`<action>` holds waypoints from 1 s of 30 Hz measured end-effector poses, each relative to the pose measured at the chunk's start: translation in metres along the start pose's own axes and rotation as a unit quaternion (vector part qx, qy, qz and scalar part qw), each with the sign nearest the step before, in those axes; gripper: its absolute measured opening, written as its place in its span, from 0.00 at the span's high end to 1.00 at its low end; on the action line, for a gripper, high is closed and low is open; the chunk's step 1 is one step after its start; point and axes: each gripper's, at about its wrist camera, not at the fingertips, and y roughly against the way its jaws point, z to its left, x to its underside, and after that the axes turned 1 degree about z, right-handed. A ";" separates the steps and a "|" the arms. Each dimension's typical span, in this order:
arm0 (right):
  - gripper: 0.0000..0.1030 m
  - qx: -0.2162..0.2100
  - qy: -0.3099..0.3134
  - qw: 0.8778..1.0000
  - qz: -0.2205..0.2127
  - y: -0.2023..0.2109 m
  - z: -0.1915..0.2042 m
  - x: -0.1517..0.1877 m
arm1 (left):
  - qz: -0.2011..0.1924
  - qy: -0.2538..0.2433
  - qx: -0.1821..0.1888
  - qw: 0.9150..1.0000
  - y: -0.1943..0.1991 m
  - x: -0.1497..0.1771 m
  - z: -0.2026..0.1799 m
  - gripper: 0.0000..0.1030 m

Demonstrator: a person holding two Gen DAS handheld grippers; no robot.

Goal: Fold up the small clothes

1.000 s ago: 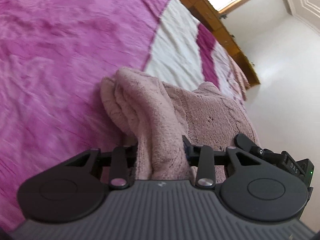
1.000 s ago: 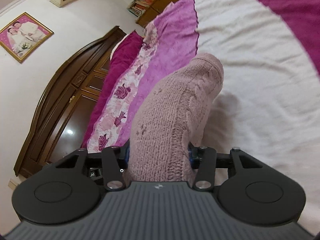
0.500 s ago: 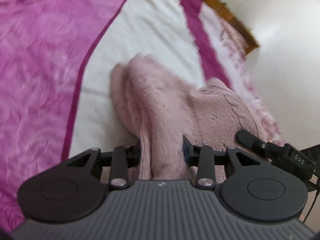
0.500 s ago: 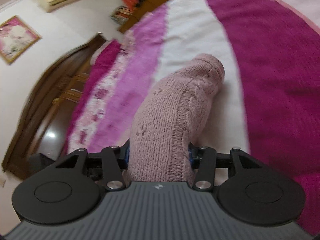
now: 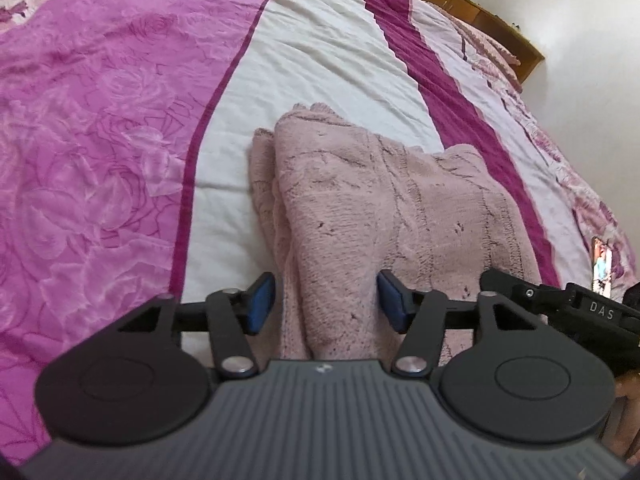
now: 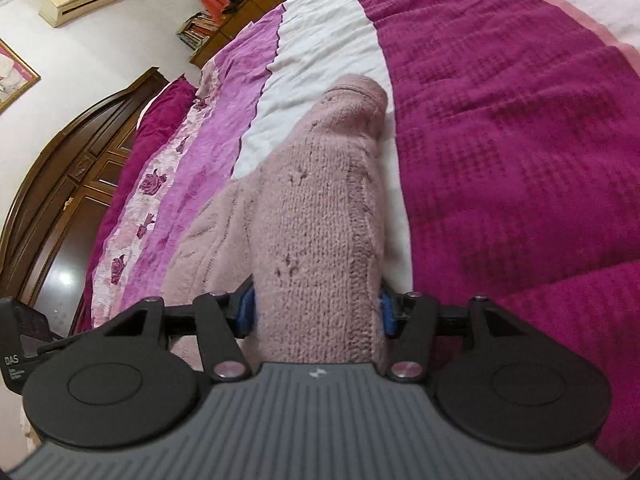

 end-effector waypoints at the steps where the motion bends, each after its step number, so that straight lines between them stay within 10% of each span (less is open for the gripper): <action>1: 0.41 0.002 -0.002 1.000 -0.002 0.002 -0.001 0.002 | 0.000 0.000 -0.003 1.000 0.001 0.001 0.000 0.40; 10: 0.19 0.021 0.019 0.999 -0.016 0.012 0.020 -0.019 | -0.018 -0.022 -0.017 0.999 -0.001 -0.035 -0.006 0.42; 20: 0.16 0.002 -0.007 1.000 -0.010 -0.037 0.004 -0.073 | 0.000 0.063 0.031 0.998 -0.059 -0.083 0.011 0.48; 21: 0.20 -0.011 -0.015 1.000 -0.001 -0.045 -0.001 -0.076 | -0.009 0.059 0.038 0.998 -0.059 -0.081 0.009 0.66; 24: 0.48 -0.034 0.010 0.999 0.001 -0.059 0.000 -0.081 | -0.038 0.043 0.040 0.998 -0.053 -0.073 0.006 0.71; 30: 0.51 -0.035 0.090 0.994 -0.046 -0.056 0.011 -0.072 | -0.083 0.034 -0.001 0.996 -0.049 -0.059 0.012 0.73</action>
